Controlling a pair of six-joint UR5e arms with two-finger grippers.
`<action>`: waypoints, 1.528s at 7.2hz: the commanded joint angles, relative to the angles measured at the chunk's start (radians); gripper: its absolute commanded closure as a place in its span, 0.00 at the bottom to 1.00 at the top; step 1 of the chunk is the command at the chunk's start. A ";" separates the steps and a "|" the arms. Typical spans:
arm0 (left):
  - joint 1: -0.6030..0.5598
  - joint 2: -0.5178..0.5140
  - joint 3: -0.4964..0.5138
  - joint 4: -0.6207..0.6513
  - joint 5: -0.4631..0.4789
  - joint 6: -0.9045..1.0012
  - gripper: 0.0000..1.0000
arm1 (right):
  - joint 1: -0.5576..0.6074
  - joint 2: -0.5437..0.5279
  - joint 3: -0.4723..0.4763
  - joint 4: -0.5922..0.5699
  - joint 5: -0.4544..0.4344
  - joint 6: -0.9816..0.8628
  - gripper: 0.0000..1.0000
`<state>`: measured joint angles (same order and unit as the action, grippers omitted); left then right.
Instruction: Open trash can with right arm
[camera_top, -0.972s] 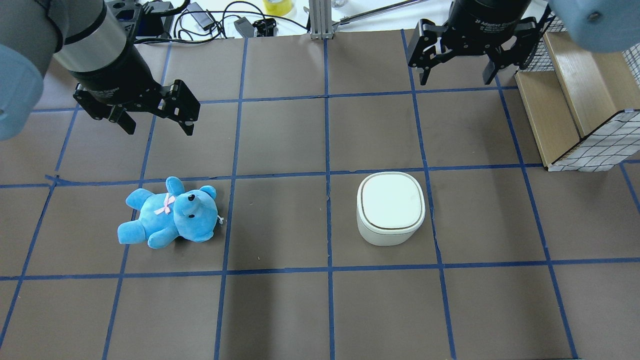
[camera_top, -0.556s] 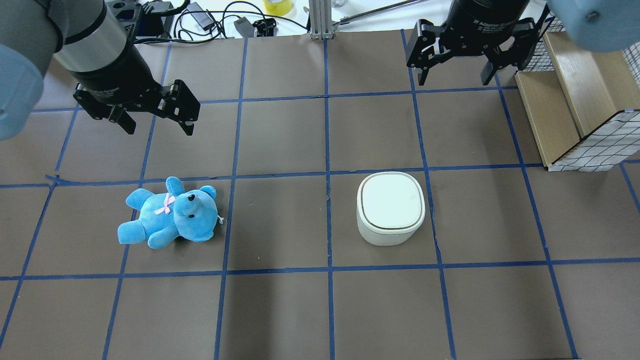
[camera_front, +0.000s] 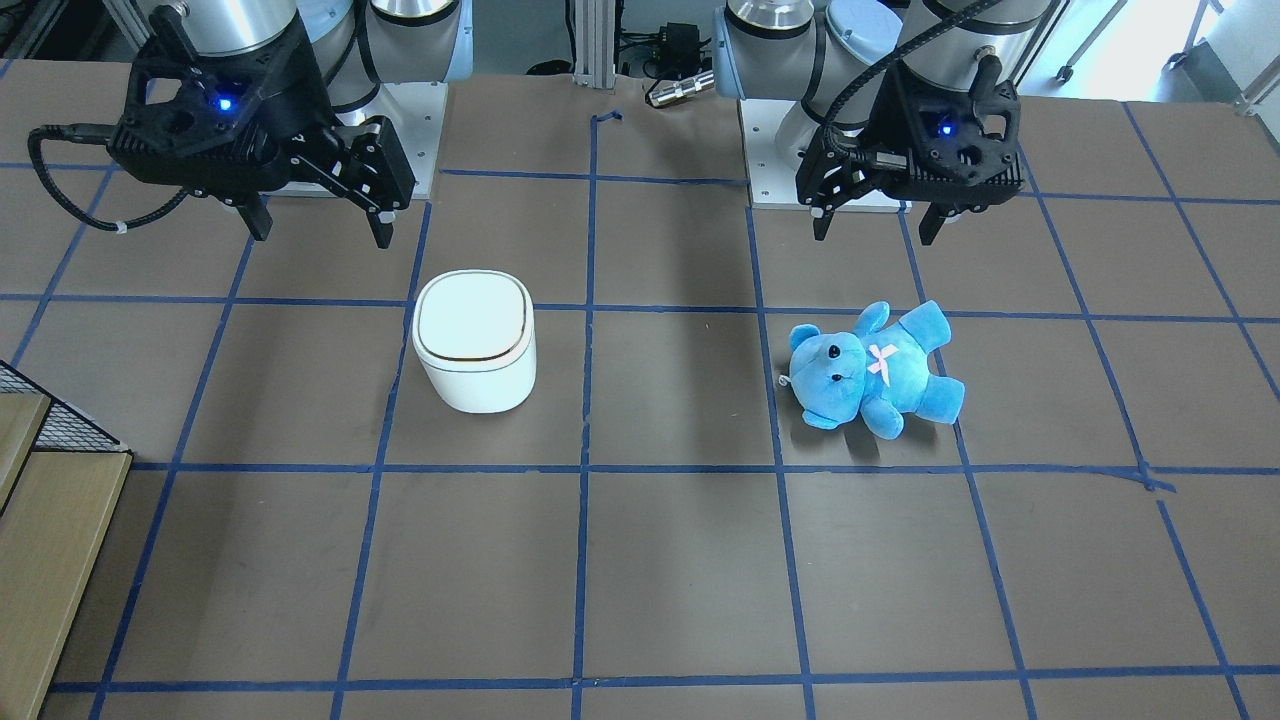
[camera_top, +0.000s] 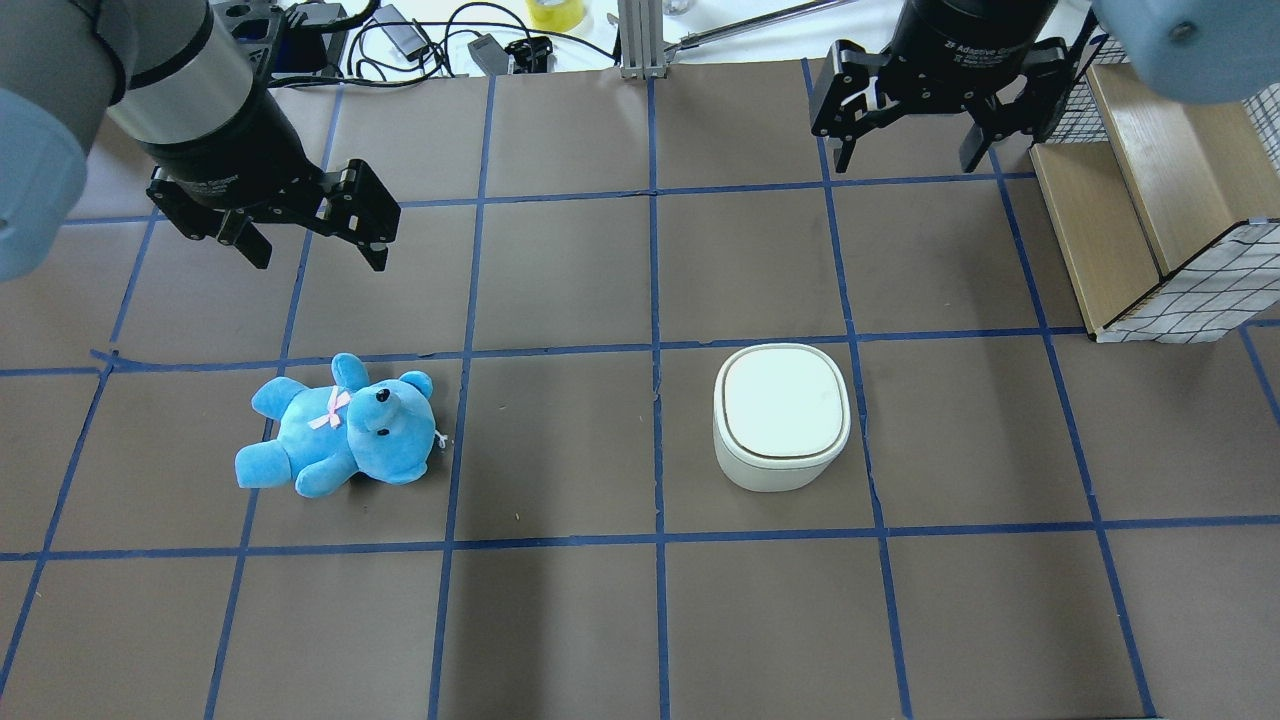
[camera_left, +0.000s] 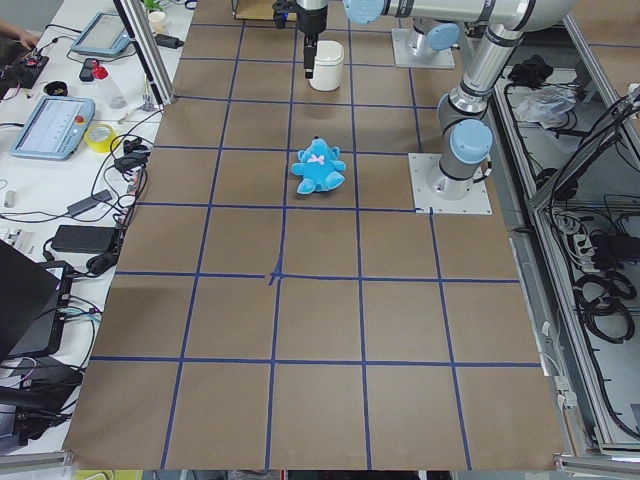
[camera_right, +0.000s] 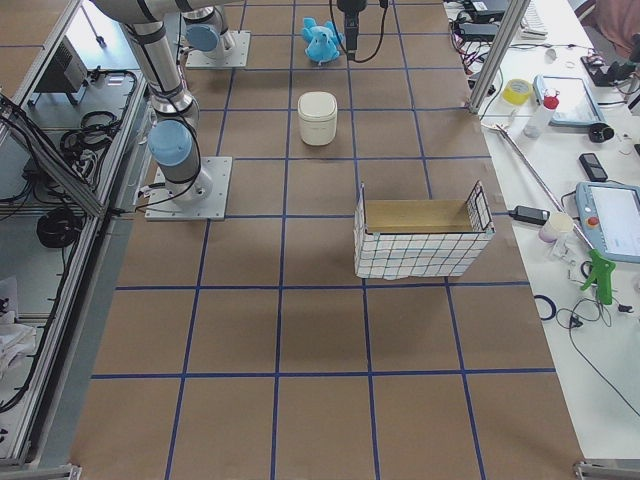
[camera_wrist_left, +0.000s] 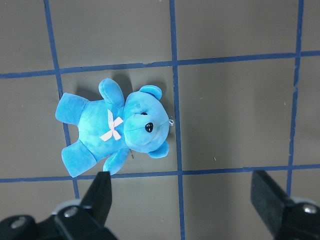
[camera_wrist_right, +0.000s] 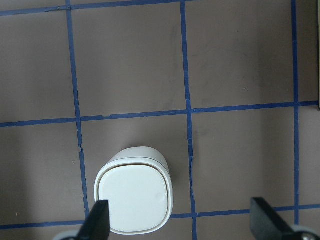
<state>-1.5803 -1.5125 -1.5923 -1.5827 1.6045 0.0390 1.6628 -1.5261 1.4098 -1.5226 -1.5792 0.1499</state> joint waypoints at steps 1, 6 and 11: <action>0.000 0.000 0.000 0.000 0.000 0.001 0.00 | 0.000 0.001 0.000 0.001 0.001 0.003 0.46; 0.000 0.000 0.000 0.000 0.000 -0.001 0.00 | 0.073 0.001 0.121 0.019 0.001 0.085 1.00; 0.000 0.000 0.000 0.000 0.000 0.001 0.00 | 0.101 0.033 0.400 -0.288 -0.002 0.083 1.00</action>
<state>-1.5800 -1.5125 -1.5923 -1.5831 1.6046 0.0399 1.7612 -1.5028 1.7426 -1.7382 -1.5809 0.2353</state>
